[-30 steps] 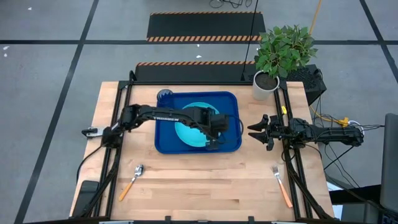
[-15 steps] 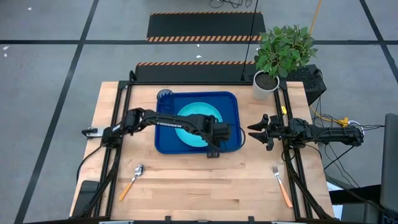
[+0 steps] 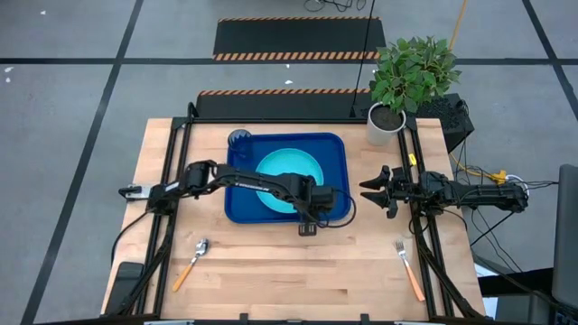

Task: Pick and place plate/cup/fork/spoon on tray
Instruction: Put the light blue plate on the middle of the serving tray, then adjust the serving tray

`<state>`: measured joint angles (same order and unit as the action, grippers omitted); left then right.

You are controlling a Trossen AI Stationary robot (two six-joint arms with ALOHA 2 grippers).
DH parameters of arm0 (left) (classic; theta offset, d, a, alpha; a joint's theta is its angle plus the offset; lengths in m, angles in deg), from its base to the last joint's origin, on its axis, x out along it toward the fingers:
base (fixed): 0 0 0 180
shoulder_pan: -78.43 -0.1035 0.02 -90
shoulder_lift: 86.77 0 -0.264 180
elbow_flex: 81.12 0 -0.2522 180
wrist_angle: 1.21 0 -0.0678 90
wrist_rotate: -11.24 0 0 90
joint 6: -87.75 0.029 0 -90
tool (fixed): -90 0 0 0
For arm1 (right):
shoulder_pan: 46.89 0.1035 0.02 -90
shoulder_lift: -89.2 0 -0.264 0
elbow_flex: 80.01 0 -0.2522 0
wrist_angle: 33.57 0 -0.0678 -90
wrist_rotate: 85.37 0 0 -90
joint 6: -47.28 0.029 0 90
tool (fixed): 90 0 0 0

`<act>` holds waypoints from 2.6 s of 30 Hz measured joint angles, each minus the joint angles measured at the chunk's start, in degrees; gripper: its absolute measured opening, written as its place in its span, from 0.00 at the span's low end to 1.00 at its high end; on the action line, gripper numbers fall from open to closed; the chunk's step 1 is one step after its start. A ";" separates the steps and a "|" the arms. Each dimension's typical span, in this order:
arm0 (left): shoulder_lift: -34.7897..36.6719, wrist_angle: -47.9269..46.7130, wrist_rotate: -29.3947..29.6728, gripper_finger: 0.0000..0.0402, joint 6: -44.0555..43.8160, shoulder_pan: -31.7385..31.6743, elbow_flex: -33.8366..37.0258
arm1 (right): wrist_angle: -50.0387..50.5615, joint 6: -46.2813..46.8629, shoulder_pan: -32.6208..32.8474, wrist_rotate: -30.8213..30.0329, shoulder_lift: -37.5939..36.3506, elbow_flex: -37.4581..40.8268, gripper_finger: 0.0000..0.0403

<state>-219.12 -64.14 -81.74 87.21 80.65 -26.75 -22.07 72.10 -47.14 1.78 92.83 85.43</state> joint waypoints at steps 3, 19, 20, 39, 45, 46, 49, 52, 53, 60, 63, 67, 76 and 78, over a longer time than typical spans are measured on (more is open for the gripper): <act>-0.37 0.73 0.09 0.25 0.17 -0.48 0.39 | 0.00 0.00 0.00 0.03 0.22 0.00 0.45; -0.47 2.07 0.01 0.25 0.46 -1.93 1.52 | 0.00 -0.15 0.00 0.11 0.37 0.00 0.45; -0.47 1.95 0.01 0.25 0.46 -1.93 1.52 | 0.00 -0.15 0.00 0.11 0.37 -0.01 0.45; -0.11 -4.85 -0.09 0.25 -1.68 -0.30 -2.73 | 0.00 -1.31 0.00 0.02 0.36 -0.01 0.45; 0.01 -7.27 -0.07 0.25 -1.47 0.90 -10.96 | -0.07 -1.53 0.00 -0.15 0.37 0.00 0.45; 0.08 -7.22 -0.04 0.25 -1.39 1.06 -12.45 | -0.09 -1.53 0.00 -0.20 0.37 -0.01 0.45; 0.10 -8.42 1.29 0.25 -1.29 1.56 -16.70 | -0.13 -1.36 0.00 -0.24 0.37 -0.01 0.45; 0.67 -11.49 5.43 0.25 -1.41 1.91 -19.29 | -0.15 -0.59 0.00 -0.28 0.37 0.00 0.45; 1.16 -12.63 7.38 0.25 -1.63 2.05 -19.34 | -0.17 -0.59 0.00 -0.28 0.35 -0.01 0.45; 2.26 -15.36 15.43 0.25 -2.82 1.55 -19.38 | -0.64 -0.44 0.00 -0.65 0.68 -0.01 0.45; 2.27 -10.08 15.49 0.25 -0.28 0.52 -18.98 | -0.86 -0.77 0.00 -2.31 0.87 -0.01 0.45; 2.16 -0.27 15.50 0.25 2.61 -2.88 -16.62 | -1.48 -2.84 -0.04 -5.04 0.87 -0.01 0.45; 2.00 5.07 13.35 0.25 2.10 -10.34 -8.26 | -6.14 -3.45 -0.02 -4.66 0.87 -0.01 0.45; 2.11 3.11 13.52 0.25 2.39 -11.08 -8.25 | -5.79 -3.47 -0.02 -4.66 0.87 0.01 0.45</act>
<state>-217.00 -61.03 -68.22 89.60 69.57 -35.00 -27.86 68.63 -47.17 -2.88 93.69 85.43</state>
